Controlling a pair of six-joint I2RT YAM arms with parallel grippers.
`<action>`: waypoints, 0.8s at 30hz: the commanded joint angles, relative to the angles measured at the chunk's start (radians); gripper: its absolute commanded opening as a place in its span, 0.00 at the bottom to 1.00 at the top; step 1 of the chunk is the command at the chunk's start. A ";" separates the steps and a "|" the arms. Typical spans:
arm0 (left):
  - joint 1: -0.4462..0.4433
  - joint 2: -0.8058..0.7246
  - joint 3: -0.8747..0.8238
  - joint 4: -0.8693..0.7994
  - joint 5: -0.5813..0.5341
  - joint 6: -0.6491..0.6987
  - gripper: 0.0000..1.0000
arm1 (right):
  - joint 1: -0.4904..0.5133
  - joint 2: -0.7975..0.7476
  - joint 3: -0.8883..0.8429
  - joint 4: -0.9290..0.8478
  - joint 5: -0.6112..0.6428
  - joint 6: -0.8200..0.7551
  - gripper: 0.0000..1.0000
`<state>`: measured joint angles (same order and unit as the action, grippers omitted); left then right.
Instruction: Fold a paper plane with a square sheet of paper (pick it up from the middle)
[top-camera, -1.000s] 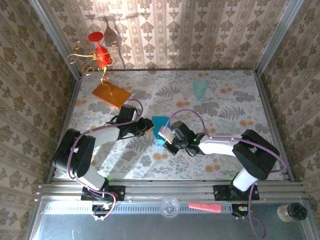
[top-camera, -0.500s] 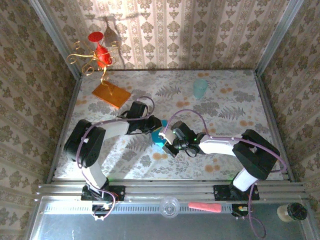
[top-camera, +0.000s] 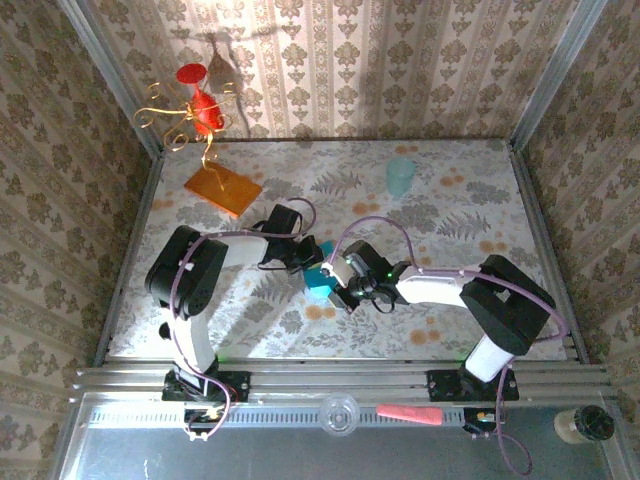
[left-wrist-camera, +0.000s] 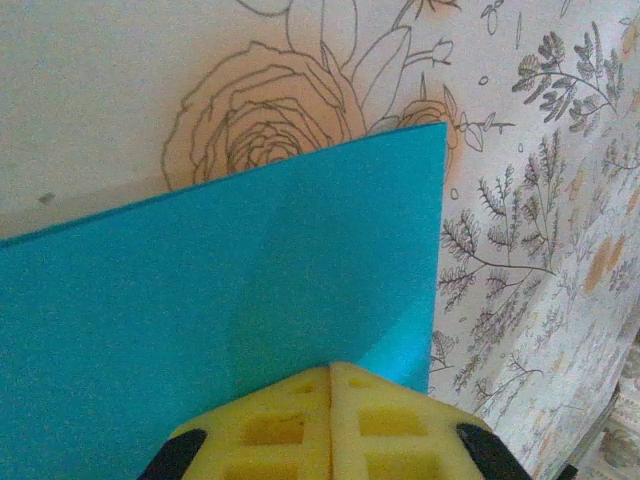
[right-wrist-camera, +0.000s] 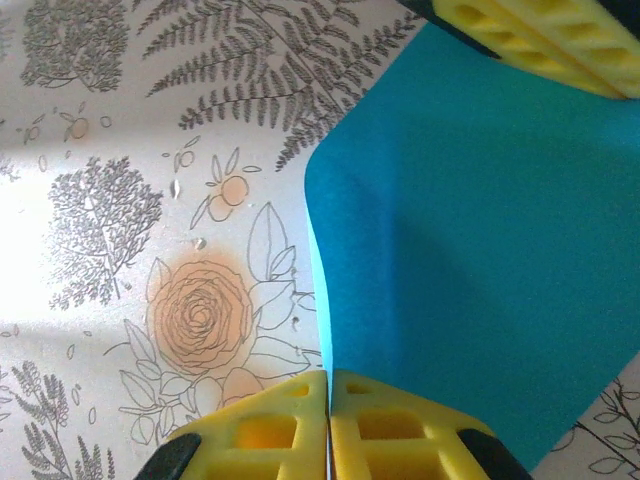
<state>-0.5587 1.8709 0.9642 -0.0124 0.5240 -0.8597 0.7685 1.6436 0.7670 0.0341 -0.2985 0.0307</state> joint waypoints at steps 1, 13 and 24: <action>-0.010 0.032 0.018 -0.061 -0.002 0.042 0.08 | -0.012 0.008 0.035 -0.062 0.013 0.043 0.11; -0.015 0.054 0.022 -0.074 0.014 0.057 0.07 | -0.048 0.037 0.095 -0.137 0.052 0.098 0.12; -0.017 0.057 0.029 -0.072 0.018 0.056 0.06 | -0.061 0.073 0.144 -0.217 0.061 0.145 0.12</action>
<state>-0.5640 1.8923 0.9878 -0.0235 0.5526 -0.8249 0.7155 1.6966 0.8814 -0.1265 -0.2573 0.1455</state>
